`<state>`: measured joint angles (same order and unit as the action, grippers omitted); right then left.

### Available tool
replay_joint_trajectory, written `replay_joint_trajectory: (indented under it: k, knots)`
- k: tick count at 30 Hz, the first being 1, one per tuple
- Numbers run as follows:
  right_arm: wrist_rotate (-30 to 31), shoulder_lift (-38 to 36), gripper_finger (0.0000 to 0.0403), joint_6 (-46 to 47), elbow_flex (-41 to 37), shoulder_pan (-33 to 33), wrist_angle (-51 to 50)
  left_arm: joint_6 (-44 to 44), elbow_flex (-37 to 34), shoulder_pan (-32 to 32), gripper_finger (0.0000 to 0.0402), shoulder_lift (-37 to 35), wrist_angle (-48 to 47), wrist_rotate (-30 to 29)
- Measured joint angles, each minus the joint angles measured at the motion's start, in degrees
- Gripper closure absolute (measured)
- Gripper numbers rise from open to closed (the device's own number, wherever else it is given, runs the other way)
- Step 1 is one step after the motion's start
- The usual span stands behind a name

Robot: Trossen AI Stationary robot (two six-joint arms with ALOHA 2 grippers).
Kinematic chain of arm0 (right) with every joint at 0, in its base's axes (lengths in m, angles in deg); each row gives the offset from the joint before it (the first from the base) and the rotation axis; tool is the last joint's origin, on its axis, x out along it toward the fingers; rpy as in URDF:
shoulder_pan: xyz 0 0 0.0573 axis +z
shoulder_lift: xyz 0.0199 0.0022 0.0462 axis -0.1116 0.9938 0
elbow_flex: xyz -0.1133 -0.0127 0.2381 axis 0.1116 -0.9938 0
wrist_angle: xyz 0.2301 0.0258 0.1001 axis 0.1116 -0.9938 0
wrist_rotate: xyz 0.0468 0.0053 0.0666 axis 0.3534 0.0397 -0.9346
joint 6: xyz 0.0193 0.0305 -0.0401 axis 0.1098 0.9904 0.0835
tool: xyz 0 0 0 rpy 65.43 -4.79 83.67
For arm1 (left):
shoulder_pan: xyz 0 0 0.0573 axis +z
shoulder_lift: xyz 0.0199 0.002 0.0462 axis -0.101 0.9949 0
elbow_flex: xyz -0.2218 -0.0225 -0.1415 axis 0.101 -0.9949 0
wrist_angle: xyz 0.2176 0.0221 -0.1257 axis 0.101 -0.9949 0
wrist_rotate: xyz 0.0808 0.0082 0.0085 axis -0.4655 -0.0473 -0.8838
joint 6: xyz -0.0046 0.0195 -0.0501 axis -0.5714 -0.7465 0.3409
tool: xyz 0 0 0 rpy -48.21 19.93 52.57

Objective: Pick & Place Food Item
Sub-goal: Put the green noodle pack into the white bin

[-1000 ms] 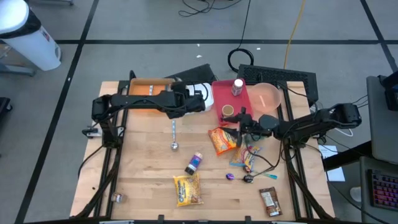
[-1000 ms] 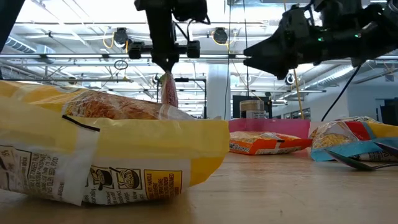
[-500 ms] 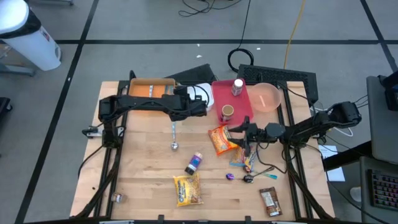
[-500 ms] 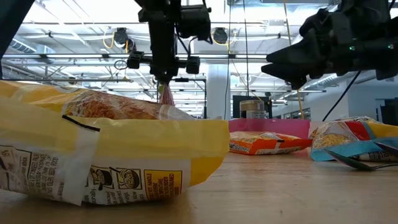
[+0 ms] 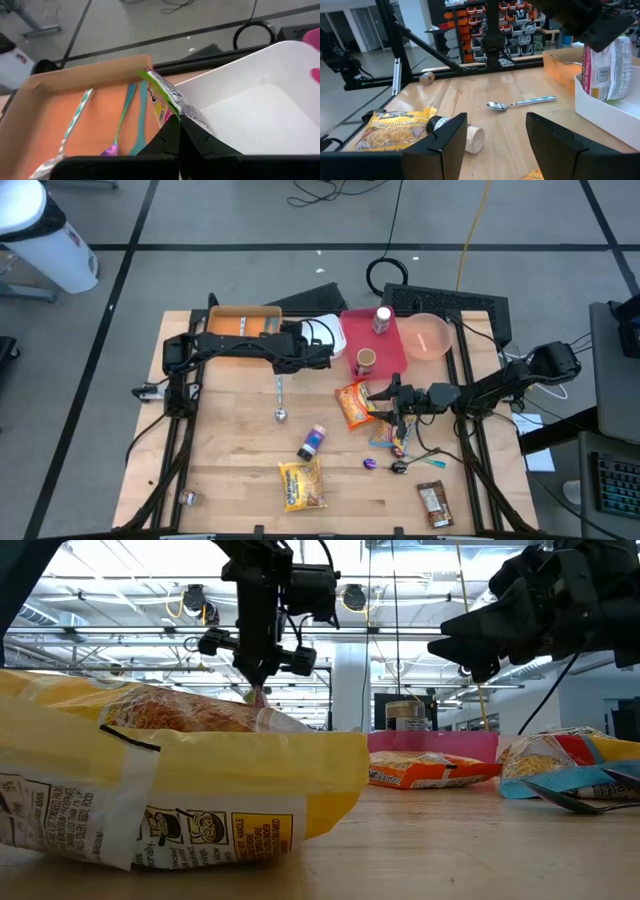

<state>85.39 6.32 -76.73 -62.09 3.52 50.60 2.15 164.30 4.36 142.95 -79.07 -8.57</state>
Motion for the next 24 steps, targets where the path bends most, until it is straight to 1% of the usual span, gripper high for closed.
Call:
replay_joint_trajectory:
  k: [3,7,12,16,20,24]
  knots:
    - [0.21,0.02,0.0211,0.0,0.0,-0.03,-0.25,1.73,0.0,-0.01,0.0401,-0.02,-2.55,1.02]
    - [0.21,0.0,0.0218,0.0,0.0,-0.03,0.01,2.28,0.0,-0.01,0.0401,-0.02,-2.98,1.26]
    - [0.21,0.0,0.0227,0.0,0.0,-0.05,0.43,0.57,0.02,0.36,0.0401,0.62,-2.71,1.48]
    - [0.21,0.01,0.0234,-0.02,0.04,-0.05,0.52,-1.35,0.0,1.4,0.0401,2.51,-2.19,3.29]
    - [0.23,0.0,0.0238,-0.17,0.07,-0.05,0.22,-1.5,0.0,1.87,0.0401,4.57,-1.91,2.9]
    - [0.23,0.0,0.0239,-0.61,0.07,-0.05,-0.01,-2.37,-0.02,2.26,0.0401,4.84,-1.62,2.81]
